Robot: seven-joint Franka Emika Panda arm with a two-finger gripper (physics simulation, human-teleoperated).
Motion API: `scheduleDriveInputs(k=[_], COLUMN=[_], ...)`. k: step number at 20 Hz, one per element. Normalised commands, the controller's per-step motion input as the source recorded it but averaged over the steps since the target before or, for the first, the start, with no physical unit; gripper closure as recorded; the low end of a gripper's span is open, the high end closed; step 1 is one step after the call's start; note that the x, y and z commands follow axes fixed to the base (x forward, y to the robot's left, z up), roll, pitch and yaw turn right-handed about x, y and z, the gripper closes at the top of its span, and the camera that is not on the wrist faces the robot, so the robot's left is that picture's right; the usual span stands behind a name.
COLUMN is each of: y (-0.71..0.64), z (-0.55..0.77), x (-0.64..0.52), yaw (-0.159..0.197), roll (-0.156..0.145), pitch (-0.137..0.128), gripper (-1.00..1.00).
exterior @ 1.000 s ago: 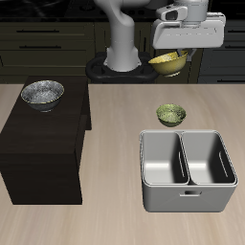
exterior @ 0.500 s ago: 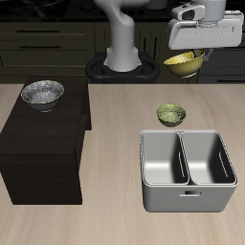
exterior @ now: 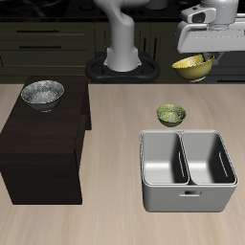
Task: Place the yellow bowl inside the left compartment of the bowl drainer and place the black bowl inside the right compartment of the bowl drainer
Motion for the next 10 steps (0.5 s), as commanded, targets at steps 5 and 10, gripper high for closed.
scheduleDriveInputs(k=[5, 10], y=[0.14, 0.14], z=[0.06, 0.09], x=[0.22, 0.19], yaw=[-0.017, -0.008], roll=[-0.008, 0.018], pitch=[0.024, 0.016], gripper=[1.0, 1.0])
